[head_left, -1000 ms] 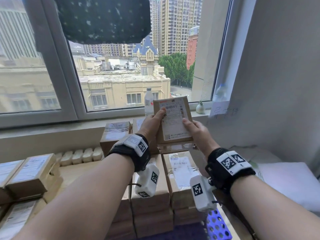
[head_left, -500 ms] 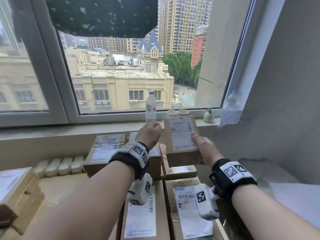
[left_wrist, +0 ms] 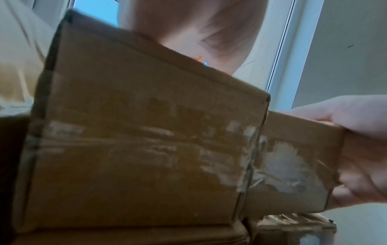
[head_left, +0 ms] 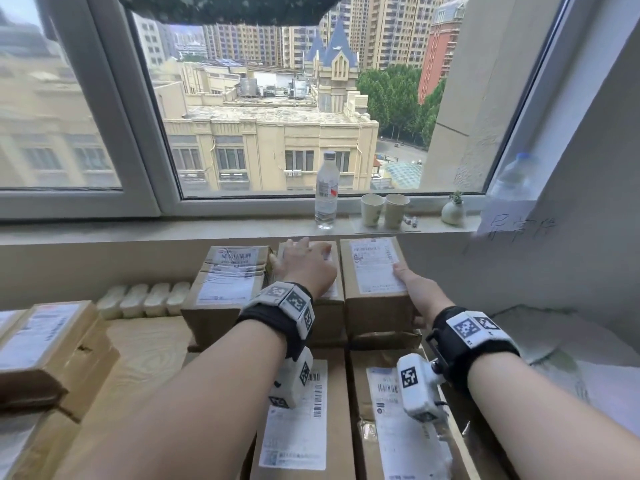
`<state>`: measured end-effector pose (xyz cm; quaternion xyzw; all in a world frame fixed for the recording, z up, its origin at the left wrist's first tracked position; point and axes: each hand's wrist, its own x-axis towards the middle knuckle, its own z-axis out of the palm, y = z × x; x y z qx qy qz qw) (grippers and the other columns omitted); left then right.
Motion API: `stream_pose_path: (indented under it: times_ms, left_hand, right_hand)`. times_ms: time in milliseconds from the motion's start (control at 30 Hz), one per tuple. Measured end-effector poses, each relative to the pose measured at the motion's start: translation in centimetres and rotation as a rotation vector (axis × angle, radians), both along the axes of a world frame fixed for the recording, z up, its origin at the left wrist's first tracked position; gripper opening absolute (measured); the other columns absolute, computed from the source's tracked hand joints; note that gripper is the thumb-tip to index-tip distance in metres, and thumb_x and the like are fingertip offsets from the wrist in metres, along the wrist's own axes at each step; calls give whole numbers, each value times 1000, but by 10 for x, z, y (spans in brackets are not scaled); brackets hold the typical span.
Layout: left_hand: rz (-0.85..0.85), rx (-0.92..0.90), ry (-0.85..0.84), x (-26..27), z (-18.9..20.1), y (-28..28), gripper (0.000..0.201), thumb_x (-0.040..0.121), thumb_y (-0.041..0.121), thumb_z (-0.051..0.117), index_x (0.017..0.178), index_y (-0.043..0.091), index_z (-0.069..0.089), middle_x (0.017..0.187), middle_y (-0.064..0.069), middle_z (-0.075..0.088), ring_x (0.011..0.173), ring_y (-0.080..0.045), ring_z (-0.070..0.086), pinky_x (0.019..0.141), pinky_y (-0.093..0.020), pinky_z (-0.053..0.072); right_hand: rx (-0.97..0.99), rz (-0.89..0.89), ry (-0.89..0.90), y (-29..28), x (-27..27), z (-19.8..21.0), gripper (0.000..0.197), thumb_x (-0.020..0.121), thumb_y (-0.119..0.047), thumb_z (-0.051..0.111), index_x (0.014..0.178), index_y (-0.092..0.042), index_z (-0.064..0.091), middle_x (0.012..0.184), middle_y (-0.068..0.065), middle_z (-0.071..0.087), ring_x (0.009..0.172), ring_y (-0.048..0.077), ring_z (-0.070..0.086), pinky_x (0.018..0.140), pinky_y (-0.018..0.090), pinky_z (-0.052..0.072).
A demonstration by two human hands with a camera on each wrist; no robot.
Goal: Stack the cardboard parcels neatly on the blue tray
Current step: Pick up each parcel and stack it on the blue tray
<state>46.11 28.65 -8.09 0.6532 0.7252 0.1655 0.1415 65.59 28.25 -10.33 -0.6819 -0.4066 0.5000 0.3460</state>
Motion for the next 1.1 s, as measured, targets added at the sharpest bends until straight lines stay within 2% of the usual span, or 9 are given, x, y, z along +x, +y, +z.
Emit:
stream_pose_path:
  times_ms: [100, 233, 333, 433, 600, 700, 800, 1000, 1100]
  left_hand:
    - [0, -20, 0, 1, -1, 1, 47, 96, 32, 41, 142, 41, 43, 162, 2, 22, 150, -25, 10, 120, -57, 0]
    - [6, -15, -11, 2, 1, 0, 47, 96, 33, 40, 142, 43, 42, 162, 1, 21, 151, -24, 9, 121, -54, -2]
    - [-4, -28, -13, 3, 2, -1, 48, 97, 33, 41, 145, 40, 40, 163, 0, 18, 151, -24, 7, 121, -53, 0]
    - [-10, -41, -25, 4, 2, -1, 49, 97, 34, 41, 146, 39, 38, 164, -1, 16, 152, -23, 5, 121, -52, -2]
    - [-13, -39, -16, 3, 0, -2, 49, 97, 35, 42, 146, 38, 38, 164, -2, 15, 152, -23, 5, 122, -51, 0]
    - [-18, -34, -38, 5, 3, -6, 49, 98, 33, 41, 147, 36, 38, 163, -2, 16, 151, -23, 7, 122, -49, 1]
    - [-33, -19, -70, 5, 7, -13, 50, 100, 32, 40, 149, 34, 35, 163, -1, 18, 151, -22, 9, 123, -47, 5]
    - [-43, 54, -42, 5, 18, -38, 47, 100, 31, 42, 146, 26, 41, 157, -1, 32, 147, -20, 21, 121, -43, 15]
    - [-34, 101, 29, 6, 18, -58, 45, 100, 30, 43, 144, 24, 42, 154, 0, 36, 146, -19, 24, 121, -46, 12]
  right_hand:
    - [-5, 3, 10, 3, 2, -2, 53, 90, -57, 57, 113, -10, 64, 108, 9, 71, 101, 29, 68, 101, 47, 50]
    - [12, 29, -80, 18, 8, -13, 69, 77, -62, 57, 121, -9, 64, 118, 9, 69, 108, 30, 66, 104, 48, 47]
    - [36, 68, -199, 16, 4, -6, 56, 92, -51, 49, 124, -7, 61, 125, 13, 64, 115, 32, 61, 106, 47, 44]
    - [77, 79, -307, 10, -1, 3, 41, 100, -38, 45, 124, -8, 59, 125, 12, 62, 112, 31, 59, 102, 40, 44]
    - [169, 111, -529, 3, -8, 9, 40, 99, -31, 46, 135, -14, 50, 131, 9, 59, 118, 31, 55, 95, 34, 41]
    - [250, 143, -687, -1, -15, 18, 46, 98, -31, 47, 140, -15, 43, 136, 12, 54, 125, 33, 49, 103, 39, 38]
    - [344, 224, -819, -11, -23, 27, 53, 98, -31, 46, 147, -16, 37, 144, 11, 47, 134, 30, 41, 112, 43, 34]
    - [490, 334, -906, -42, -35, 40, 47, 98, -30, 46, 143, -17, 46, 143, 7, 50, 133, 25, 42, 112, 42, 35]
    - [525, 371, -919, -57, -36, 42, 45, 97, -28, 46, 141, -17, 48, 142, 6, 51, 133, 24, 42, 111, 41, 35]
